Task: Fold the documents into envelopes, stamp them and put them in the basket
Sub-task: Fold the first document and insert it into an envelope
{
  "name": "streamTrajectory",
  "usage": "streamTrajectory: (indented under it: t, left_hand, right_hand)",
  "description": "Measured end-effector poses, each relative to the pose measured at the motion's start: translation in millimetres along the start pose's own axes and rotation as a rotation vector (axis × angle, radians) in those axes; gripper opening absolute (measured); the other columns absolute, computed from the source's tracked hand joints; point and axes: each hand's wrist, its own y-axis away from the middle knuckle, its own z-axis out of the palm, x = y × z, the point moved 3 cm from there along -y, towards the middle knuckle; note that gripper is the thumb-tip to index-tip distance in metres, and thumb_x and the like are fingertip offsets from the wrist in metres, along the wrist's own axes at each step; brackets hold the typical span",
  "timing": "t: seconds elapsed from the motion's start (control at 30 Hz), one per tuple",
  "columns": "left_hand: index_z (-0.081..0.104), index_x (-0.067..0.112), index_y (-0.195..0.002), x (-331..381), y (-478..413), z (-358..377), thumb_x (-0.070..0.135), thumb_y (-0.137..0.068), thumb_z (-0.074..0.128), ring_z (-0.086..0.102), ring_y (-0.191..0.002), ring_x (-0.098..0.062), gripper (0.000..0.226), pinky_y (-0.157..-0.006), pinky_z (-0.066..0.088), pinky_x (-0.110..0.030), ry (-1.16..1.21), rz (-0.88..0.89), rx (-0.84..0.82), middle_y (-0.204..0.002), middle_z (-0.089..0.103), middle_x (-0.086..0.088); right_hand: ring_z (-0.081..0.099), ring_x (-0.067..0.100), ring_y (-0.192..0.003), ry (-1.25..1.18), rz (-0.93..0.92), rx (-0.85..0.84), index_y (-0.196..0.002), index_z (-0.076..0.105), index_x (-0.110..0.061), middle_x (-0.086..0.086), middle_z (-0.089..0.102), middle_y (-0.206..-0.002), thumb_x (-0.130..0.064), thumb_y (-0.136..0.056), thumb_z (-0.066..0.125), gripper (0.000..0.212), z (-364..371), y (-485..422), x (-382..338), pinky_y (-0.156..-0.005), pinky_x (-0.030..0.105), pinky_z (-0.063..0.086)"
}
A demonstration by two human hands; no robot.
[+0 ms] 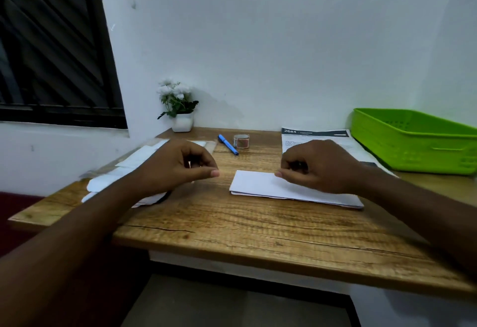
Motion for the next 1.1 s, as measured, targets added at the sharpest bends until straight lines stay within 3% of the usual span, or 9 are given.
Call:
streamTrajectory:
  t: [0.2,0.37,0.5,0.67,0.9,1.0,1.1]
  left_hand:
    - [0.074,0.009,-0.077,-26.1,31.5,-48.7,0.014,-0.078,0.075,0.056,-0.051,-0.008,0.006,-0.05,0.044,-0.016,-0.053,-0.078,0.175,-0.064,0.069,0.002]
    - [0.072,0.009,-0.078,-58.4,67.4,-81.9,0.01,-0.081,0.073,0.049,-0.044,-0.006,0.004,-0.044,0.041,-0.013,-0.014,-0.258,0.394,-0.057,0.063,-0.004]
    - [0.073,0.01,-0.08,-67.5,79.1,-91.1,0.016,-0.082,0.073,0.056,-0.048,-0.005,0.006,-0.046,0.042,-0.009,-0.162,-0.262,0.44,-0.056,0.064,-0.002]
    - [0.072,0.013,-0.08,-73.5,78.3,-92.9,0.021,-0.083,0.073,0.058,-0.05,-0.002,0.008,-0.049,0.041,-0.007,-0.21,-0.254,0.507,-0.062,0.066,0.002]
    - [0.072,0.011,-0.08,-77.5,78.7,-93.3,0.022,-0.084,0.072,0.055,-0.053,-0.003,0.012,-0.051,0.042,-0.01,-0.114,-0.293,0.462,-0.067,0.067,-0.003]
    - [0.073,0.009,-0.083,-78.0,79.3,-94.4,0.022,-0.085,0.071,0.056,-0.054,-0.005,0.013,-0.052,0.044,-0.012,-0.1,-0.282,0.472,-0.067,0.067,-0.003]
    - [0.073,0.008,-0.084,-76.0,80.5,-94.8,0.022,-0.086,0.07,0.057,-0.055,-0.006,0.015,-0.055,0.046,-0.014,-0.09,-0.256,0.494,-0.067,0.067,-0.004]
  right_hand:
    - [0.048,0.003,-0.065,0.024,-0.245,-0.003,-0.092,0.061,-0.035,-0.015,0.057,-0.075,-0.044,-0.09,0.057,0.01,17.0,-44.6,-62.9,-0.055,0.023,0.033]
    - [0.048,-0.001,-0.063,-0.013,-0.422,-0.004,-0.093,0.065,-0.032,-0.015,0.06,-0.074,-0.036,-0.09,0.061,0.006,35.3,-84.8,-114.0,-0.052,0.019,0.032]
    - [0.053,0.004,-0.07,-0.076,-0.45,-0.025,-0.097,0.065,-0.031,-0.015,0.058,-0.079,-0.041,-0.091,0.06,0.012,48.3,-113.7,-142.8,-0.061,0.031,0.047]
    - [0.045,0.001,-0.07,-0.033,-0.492,-0.012,-0.105,0.062,-0.035,-0.018,0.053,-0.088,-0.052,-0.092,0.055,0.023,64.0,-136.7,-161.3,-0.056,0.023,0.033]
    - [0.062,0.013,-0.064,0.025,-0.515,0.148,-0.1,0.071,-0.029,-0.011,0.065,-0.091,-0.043,-0.091,0.053,0.024,74.1,-134.3,-167.2,-0.048,0.027,0.044]
    - [0.062,0.016,-0.061,0.111,-0.559,0.221,-0.09,0.073,-0.024,-0.007,0.066,-0.084,-0.033,-0.089,0.056,0.019,73.9,-133.4,-170.5,-0.046,0.025,0.037]
    - [0.058,0.015,-0.057,0.034,-0.544,0.312,-0.084,0.073,-0.021,-0.006,0.066,-0.078,-0.026,-0.085,0.062,0.012,68.1,-130.5,-171.5,-0.045,0.028,0.041]
